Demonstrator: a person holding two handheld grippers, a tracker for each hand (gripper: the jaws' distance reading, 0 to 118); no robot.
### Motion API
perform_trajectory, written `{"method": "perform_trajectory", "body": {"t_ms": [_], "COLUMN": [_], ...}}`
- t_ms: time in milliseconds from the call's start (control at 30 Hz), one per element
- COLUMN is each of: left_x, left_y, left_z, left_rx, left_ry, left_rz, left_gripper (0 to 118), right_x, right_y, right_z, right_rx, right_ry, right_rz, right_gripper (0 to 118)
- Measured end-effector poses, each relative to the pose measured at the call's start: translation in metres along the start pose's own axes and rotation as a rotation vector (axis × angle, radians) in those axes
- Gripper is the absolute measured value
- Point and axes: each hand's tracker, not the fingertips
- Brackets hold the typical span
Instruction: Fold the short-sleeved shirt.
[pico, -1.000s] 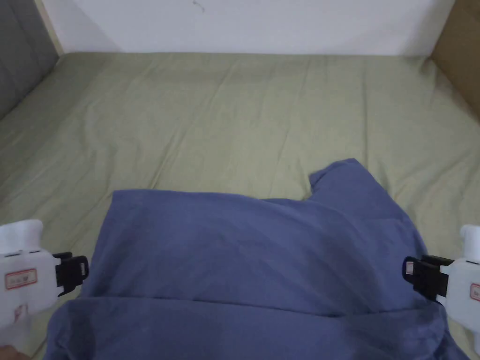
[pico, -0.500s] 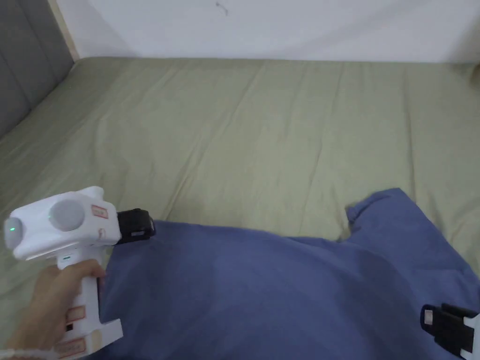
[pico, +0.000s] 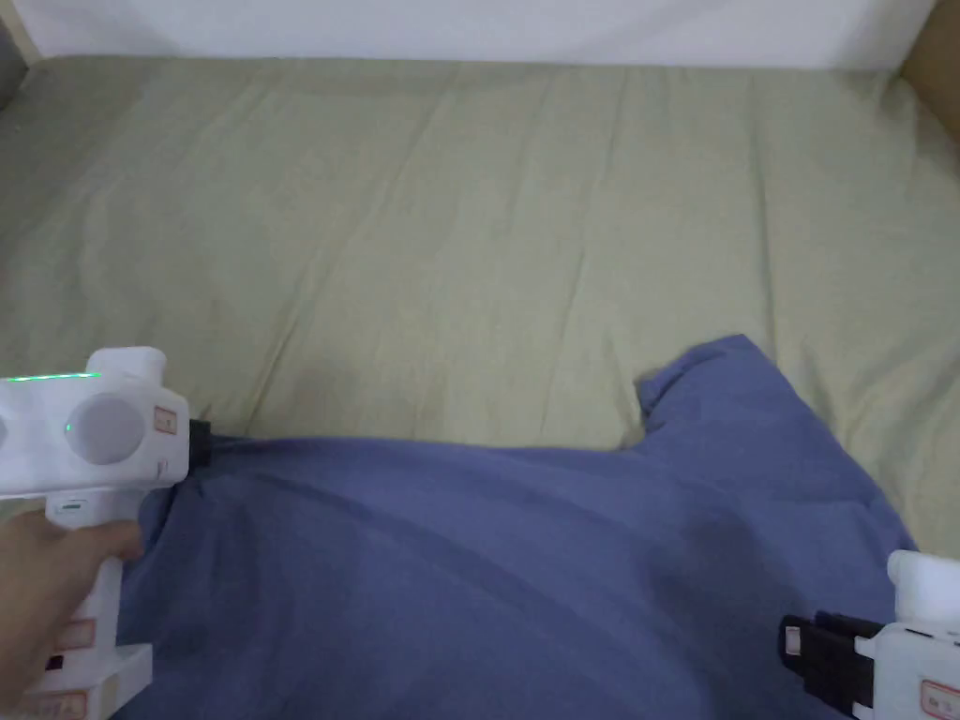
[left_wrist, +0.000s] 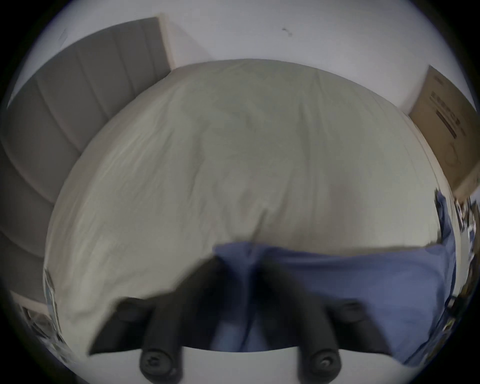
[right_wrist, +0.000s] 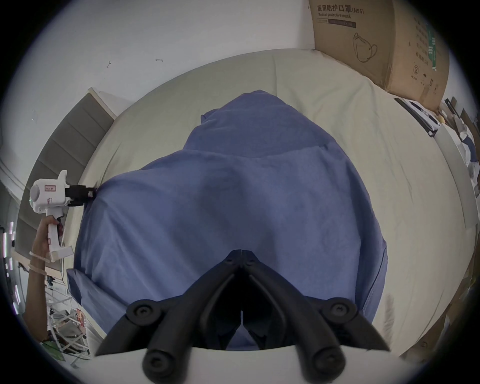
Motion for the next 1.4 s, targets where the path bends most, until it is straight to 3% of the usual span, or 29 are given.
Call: {"method": "perform_trajectory", "body": {"t_ms": [167,200,233,267,300,400,567,600,667,767,867,900,1000,1167,1400], "left_x": [0.005,0.002,-0.001,-0.004,-0.01,-0.014,-0.008,-0.007,-0.007,-0.007,-0.008,-0.01,-0.012,-0.026,-0.056], "left_y": [-0.004,-0.005,-0.006,-0.006,-0.003,-0.004,-0.005,-0.005,-0.006,-0.005,-0.006,-0.007,-0.01,-0.021,-0.065], "left_z": [0.003,0.008,0.013,0.018,0.019,0.033,0.048,0.049,0.047,0.044,0.047,0.05,0.063,0.098,0.164], "left_rx": [-0.019,-0.014,-0.003,0.005,0.011,0.037,0.075,0.077,0.073,0.07,0.067,0.068,0.073,0.109,0.163], "left_ry": [0.037,0.025,0.012,-0.003,-0.021,-0.032,-0.037,-0.04,-0.042,-0.035,-0.038,-0.06,-0.064,-0.098,-0.123], "left_rz": [-0.033,-0.029,-0.013,0.005,0.016,0.0,-0.054,-0.055,-0.052,-0.055,-0.045,-0.033,-0.039,-0.046,-0.01], "left_gripper": [0,0,0,0,0,0,0,0,0,0,0,0,0,0,0], "right_x": [0.018,0.024,0.031,0.037,0.043,0.053,0.06,0.06,0.048,0.035,0.029,0.026,0.024,0.03,0.024], "right_y": [0.03,0.042,0.055,0.069,0.083,0.12,0.16,0.162,0.158,0.157,0.163,0.165,0.166,0.156,0.093], "right_z": [-0.001,-0.006,-0.011,-0.019,-0.031,-0.058,-0.121,-0.13,-0.119,-0.105,-0.104,-0.103,-0.096,-0.039,0.062], "right_rx": [0.02,0.018,0.003,-0.026,-0.041,0.006,-0.083,-0.137,-0.092,-0.083,-0.086,-0.091,-0.097,-0.005,0.065], "right_ry": [0.011,0.004,-0.009,-0.025,-0.064,-0.152,-0.245,-0.224,-0.244,-0.256,-0.266,-0.262,-0.27,-0.191,-0.162], "right_rz": [-0.013,-0.008,0.0,0.02,0.033,0.08,0.081,0.086,0.055,0.197,0.185,0.196,0.208,0.119,0.223], "right_gripper": [0,16,49,89,112,103,109,109,109,84,16,0,0,0,0]}}
